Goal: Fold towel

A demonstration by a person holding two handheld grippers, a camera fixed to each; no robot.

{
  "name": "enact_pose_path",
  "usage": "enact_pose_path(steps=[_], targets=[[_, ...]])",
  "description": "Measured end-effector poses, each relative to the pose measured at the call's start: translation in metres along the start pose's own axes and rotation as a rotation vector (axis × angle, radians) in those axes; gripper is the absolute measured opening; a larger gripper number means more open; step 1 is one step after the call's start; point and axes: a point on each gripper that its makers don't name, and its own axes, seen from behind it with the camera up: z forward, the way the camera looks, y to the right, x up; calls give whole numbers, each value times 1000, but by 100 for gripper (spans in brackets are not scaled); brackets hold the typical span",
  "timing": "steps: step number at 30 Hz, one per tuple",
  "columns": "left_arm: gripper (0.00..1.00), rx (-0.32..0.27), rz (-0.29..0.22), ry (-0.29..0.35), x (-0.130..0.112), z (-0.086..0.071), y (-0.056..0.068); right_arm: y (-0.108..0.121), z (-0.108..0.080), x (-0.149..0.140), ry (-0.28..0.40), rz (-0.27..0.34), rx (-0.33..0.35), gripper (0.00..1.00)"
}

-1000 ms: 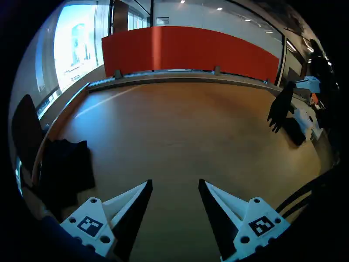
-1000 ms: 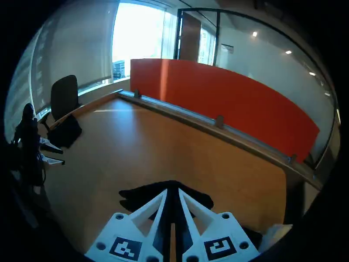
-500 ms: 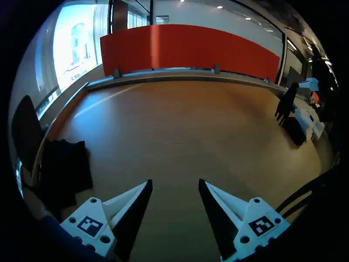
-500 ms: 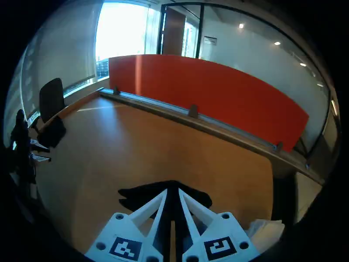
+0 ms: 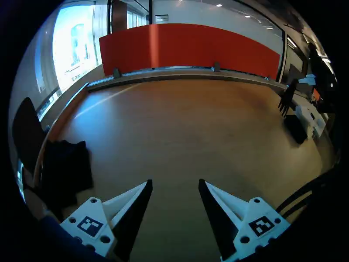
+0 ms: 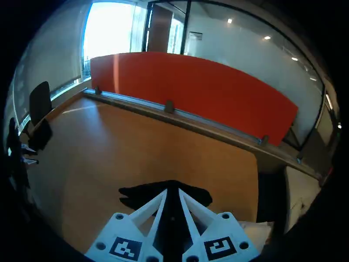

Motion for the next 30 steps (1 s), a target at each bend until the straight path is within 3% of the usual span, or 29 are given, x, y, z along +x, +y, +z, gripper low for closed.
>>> enact_pose_path(steps=[6,19,30], targets=[[78,6,-2,-4,-1,-1,1,20,2,-7,-22,12,-21,5],[78,-8,17,-6,3,1,13,33,-12,-32,-50,50,-38,5],[78,-25,34,-8,3,3,23,52,-39,-95,-131,86,-79,5]])
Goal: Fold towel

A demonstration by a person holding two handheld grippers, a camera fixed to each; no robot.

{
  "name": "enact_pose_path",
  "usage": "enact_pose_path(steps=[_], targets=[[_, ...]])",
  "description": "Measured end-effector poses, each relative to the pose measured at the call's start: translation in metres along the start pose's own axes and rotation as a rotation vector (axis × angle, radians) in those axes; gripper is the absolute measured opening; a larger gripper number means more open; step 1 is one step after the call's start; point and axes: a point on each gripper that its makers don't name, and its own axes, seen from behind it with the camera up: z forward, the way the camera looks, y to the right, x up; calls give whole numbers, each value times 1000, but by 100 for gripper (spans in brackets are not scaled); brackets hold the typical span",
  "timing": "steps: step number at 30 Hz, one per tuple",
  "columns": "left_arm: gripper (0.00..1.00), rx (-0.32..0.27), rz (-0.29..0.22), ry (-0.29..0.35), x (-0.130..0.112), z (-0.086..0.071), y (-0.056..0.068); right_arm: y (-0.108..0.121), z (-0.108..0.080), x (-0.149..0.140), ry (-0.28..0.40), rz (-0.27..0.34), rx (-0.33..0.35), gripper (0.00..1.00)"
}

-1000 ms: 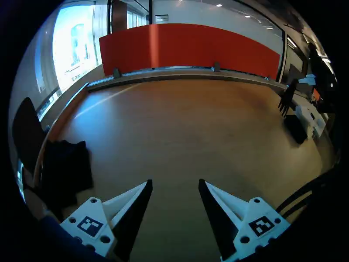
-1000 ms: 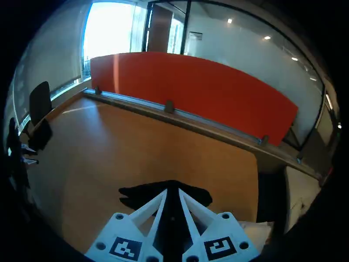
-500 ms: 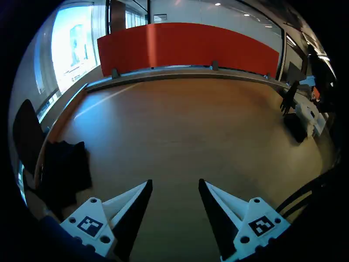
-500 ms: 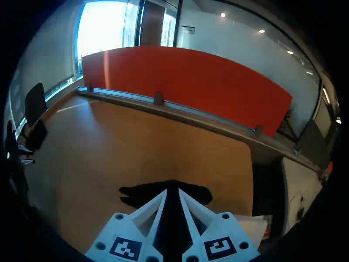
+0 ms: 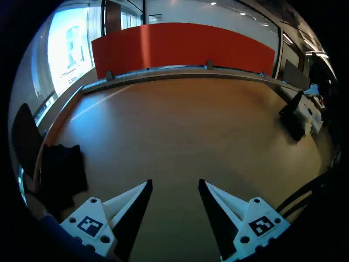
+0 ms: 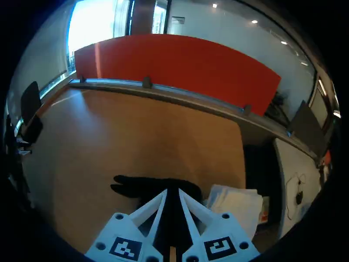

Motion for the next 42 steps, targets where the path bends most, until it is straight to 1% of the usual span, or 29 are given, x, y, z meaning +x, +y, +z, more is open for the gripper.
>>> enact_pose_path(steps=[5,10,14,17,20,23,26,32,42], targets=[[78,-7,7,-4,-2,0,4,7,-5,-32,-38,23,-11,5],[78,-8,16,-5,-2,0,5,9,-8,-57,-69,22,-15,5],[78,-7,19,-5,-2,-1,4,9,-10,-75,-99,5,-14,5],[78,-5,19,-4,-3,-2,3,10,-12,-90,-131,-19,-17,5],[78,-3,18,-4,-3,-3,1,16,-14,-106,-172,-43,-34,5],[78,-2,18,-4,-4,-4,0,24,-14,-122,-215,-52,-64,5],[78,1,19,-5,-5,-5,-1,28,-13,-135,-245,-41,-80,5],[78,6,22,-7,-7,-8,-2,33,-7,-155,-283,0,-102,5],[78,12,29,-11,-10,-11,-1,33,3,-181,-319,52,-119,5]])
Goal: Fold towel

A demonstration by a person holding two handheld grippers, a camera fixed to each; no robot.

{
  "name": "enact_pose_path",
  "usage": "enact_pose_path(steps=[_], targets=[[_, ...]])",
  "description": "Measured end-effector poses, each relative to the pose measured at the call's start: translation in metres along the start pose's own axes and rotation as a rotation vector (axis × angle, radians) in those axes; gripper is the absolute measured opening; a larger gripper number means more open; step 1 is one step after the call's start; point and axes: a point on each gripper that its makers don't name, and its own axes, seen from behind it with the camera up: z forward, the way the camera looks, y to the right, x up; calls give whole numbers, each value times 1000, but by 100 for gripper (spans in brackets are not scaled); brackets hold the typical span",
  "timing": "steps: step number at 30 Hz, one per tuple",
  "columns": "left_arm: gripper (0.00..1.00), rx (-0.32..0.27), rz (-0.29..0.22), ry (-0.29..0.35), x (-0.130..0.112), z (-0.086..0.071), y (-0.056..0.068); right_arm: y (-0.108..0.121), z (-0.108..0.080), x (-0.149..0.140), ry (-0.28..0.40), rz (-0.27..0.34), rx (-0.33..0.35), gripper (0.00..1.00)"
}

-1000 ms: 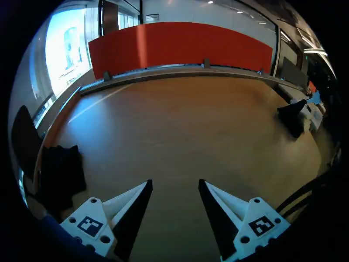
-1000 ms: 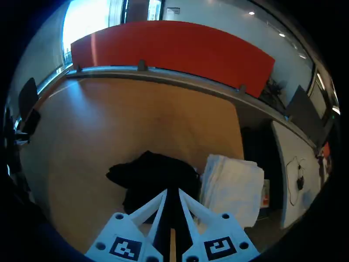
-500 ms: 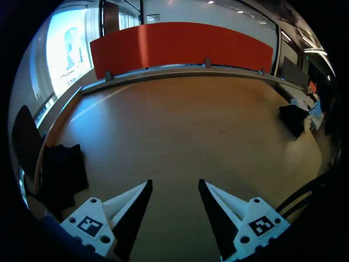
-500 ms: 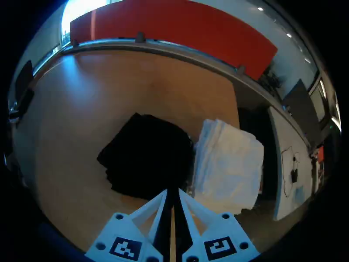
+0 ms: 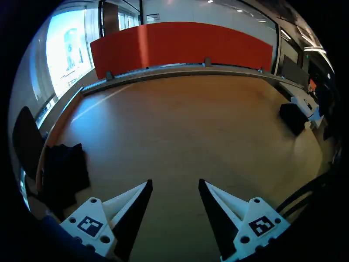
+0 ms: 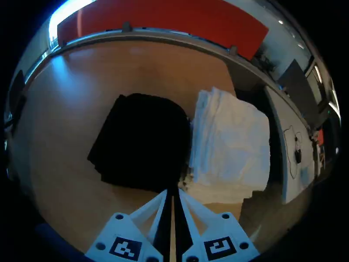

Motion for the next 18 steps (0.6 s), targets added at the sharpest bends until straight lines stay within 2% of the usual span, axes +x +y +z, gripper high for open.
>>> enact_pose_path(steps=[9,18], targets=[[78,4,5,-8,-3,-2,1,1,14,-11,-23,23,-13,5],[78,3,16,-12,-4,-2,3,4,29,-21,-39,73,-25,5]])
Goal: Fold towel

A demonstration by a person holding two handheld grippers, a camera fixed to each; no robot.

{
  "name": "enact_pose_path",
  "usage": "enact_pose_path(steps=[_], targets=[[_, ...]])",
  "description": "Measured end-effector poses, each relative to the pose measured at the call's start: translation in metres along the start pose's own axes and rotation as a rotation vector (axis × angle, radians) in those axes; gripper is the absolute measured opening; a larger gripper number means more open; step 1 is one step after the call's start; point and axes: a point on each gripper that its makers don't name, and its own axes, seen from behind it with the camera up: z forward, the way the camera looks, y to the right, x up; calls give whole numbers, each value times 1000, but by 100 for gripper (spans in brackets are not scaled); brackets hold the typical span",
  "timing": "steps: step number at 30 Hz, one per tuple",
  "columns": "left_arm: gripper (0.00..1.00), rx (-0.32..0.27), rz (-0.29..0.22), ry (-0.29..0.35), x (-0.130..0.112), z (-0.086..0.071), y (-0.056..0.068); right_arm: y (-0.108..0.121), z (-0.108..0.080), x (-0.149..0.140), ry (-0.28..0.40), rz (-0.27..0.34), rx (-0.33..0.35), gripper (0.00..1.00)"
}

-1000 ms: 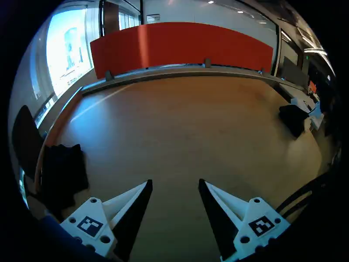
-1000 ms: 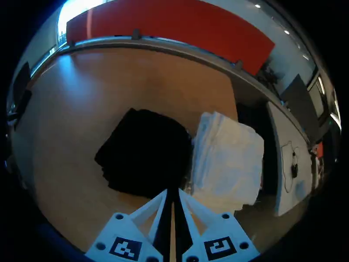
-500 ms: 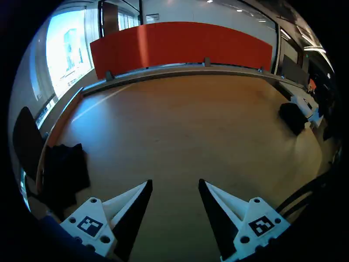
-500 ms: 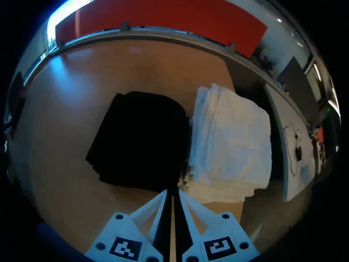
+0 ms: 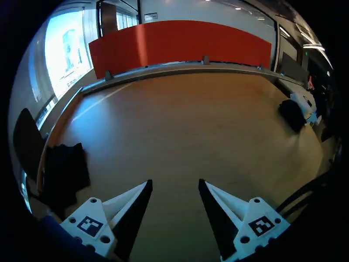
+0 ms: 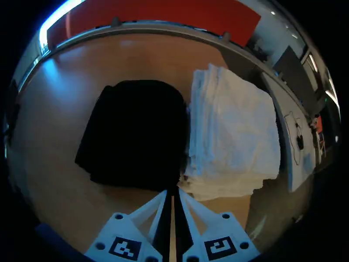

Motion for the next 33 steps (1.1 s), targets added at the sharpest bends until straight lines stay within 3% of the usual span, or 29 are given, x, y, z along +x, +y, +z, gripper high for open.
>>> enact_pose_path(steps=[16,20,22,27,31,33], targets=[[78,3,9,0,1,-1,1,5,5,0,9,41,-24,6],[78,3,8,2,1,-2,0,6,4,0,14,44,-29,11],[78,4,7,4,2,-3,0,7,2,-1,16,47,-34,18],[78,3,4,11,4,-4,-1,12,-6,-3,28,57,-56,52],[78,2,-1,17,7,-4,-1,13,-12,-4,48,68,-66,69],[78,1,-3,20,8,-4,-1,12,-14,-3,60,76,-66,84]])
